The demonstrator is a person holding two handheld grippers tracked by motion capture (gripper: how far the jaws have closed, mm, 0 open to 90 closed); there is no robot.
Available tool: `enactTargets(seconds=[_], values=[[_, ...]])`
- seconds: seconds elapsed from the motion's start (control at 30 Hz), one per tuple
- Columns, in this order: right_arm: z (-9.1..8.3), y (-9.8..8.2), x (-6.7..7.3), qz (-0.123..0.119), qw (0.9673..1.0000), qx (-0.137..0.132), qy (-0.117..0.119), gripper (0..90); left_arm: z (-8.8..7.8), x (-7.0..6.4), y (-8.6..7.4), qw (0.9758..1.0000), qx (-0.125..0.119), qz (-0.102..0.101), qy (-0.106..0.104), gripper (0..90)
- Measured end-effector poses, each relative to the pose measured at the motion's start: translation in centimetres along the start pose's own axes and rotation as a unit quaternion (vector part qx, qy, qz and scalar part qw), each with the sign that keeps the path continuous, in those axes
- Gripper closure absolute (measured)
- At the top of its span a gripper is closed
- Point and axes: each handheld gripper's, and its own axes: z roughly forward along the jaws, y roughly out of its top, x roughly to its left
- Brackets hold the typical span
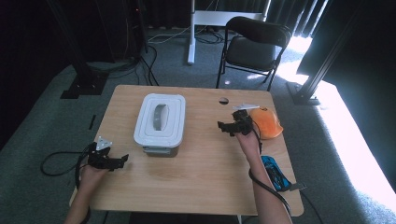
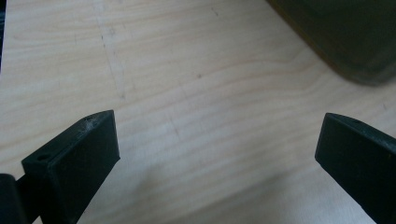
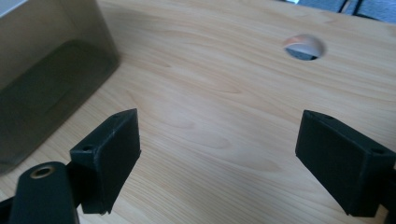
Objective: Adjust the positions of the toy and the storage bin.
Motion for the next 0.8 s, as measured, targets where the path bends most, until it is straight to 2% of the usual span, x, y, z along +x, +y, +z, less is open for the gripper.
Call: enactTargets(seconds=[0.03,0.07,0.17,0.23,0.3,0.37,0.5,0.7,0.8], values=[[1.1,-0.1,0.8,0.005,0.9998,0.0,0.017,13.3,0.2,0.1,0.3,1.0,-0.001,-0.002,-0.003,0.1],[1.5,-0.2,1.1,0.007,0.9997,-0.002,0.023,13.3,0.3,0.1,0.5,1.0,-0.002,-0.003,-0.002,0.2],[2.4,-0.3,1.8,0.007,0.9995,0.002,0.03,13.3,0.5,0.3,1.0,1.0,-0.005,-0.007,-0.003,0.1],[3.8,-0.6,2.8,0.007,0.9993,0.007,0.036,13.3,1.1,0.5,1.6,0.9999,-0.005,-0.014,0.002,0.1],[4.5,-0.7,3.4,0.006,0.9991,0.011,0.041,13.6,1.4,0.6,1.9,0.9998,-0.006,-0.018,0.004,0.1],[5.2,-0.9,4.2,0.007,0.9985,0.015,0.053,13.6,1.8,0.6,2.4,0.9999,-0.005,-0.014,0.008,0.1],[6.9,-1.3,5.7,0.005,0.9979,0.017,0.062,13.6,2.5,1.0,3.1,0.9996,-0.008,-0.023,0.011,0.2],[8.4,-1.0,6.6,0.0,0.9976,0.019,0.067,13.6,3.3,2.1,4.4,0.9993,-0.01,-0.028,0.021,0.1],[9.5,-0.8,7.1,-0.006,0.9978,0.027,0.061,13.6,3.5,2.4,5.1,0.9993,-0.012,-0.027,0.022,0.2]])
